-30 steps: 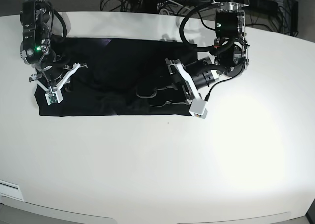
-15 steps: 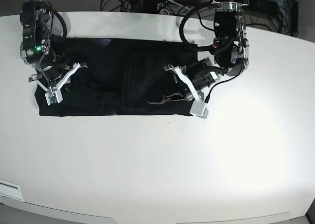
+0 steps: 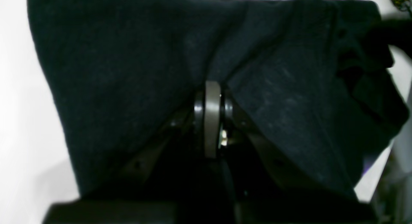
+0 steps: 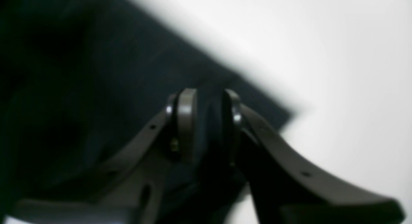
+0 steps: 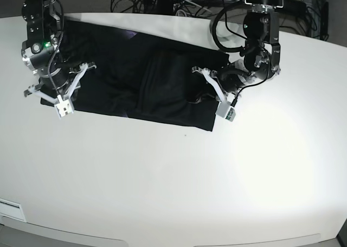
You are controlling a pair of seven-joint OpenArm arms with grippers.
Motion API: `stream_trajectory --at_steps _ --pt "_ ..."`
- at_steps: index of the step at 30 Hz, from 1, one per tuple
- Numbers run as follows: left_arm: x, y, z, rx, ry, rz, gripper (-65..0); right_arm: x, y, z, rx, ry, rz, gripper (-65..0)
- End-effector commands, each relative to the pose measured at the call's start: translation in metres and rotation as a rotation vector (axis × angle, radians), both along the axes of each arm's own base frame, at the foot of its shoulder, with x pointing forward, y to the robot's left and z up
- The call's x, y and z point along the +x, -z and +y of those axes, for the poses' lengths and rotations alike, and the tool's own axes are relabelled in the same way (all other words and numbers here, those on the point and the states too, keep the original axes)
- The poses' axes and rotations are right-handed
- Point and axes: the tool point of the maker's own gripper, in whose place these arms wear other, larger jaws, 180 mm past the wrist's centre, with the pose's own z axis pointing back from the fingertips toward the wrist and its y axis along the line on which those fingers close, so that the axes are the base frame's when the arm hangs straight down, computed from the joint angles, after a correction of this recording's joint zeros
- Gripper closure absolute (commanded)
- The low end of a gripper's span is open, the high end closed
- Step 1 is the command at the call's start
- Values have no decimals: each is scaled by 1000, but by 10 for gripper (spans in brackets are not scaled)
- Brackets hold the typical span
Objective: Fold the T-shirt properly
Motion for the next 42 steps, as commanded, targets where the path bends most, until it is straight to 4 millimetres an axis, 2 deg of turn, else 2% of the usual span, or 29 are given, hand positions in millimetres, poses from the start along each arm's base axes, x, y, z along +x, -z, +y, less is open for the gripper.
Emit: stream_trajectory --at_steps 1,3,6,9,11,16,23,27,30,36,42 --pt "-3 13 8 59 2 37 0 12 -23 -9 -42 13 -81 -206" --pt "-6 22 13 65 -3 64 0 19 -40 -22 -103 57 -141 -232" --pt "-7 25 16 71 -4 72 0 16 -48 -48 -137 164 -164 -266" --pt "-5 23 23 90 -3 61 0 4 -44 -73 -119 267 -132 -288" --pt "-3 20 30 110 0 47 0 -8 -37 -87 -44 327 -99 -288" --pt "-1 13 42 128 5 30 0 -41 -15 -100 244 396 -16 -288" --pt "-2 11 46 116 2 36 0 -70 18 -85 701 409 49 -288" --pt "-2 11 45 114 2 36 0 -86 52 -82 839 448 134 -288" --pt "-1 11 45 110 2 35 0 -96 67 -72 947 445 191 -288" --pt "-2 8 43 89 1 37 0 -98 66 -49 1079 360 207 -288" --pt "-2 8 43 89 1 37 0 -86 64 -16 1120 235 240 -287"
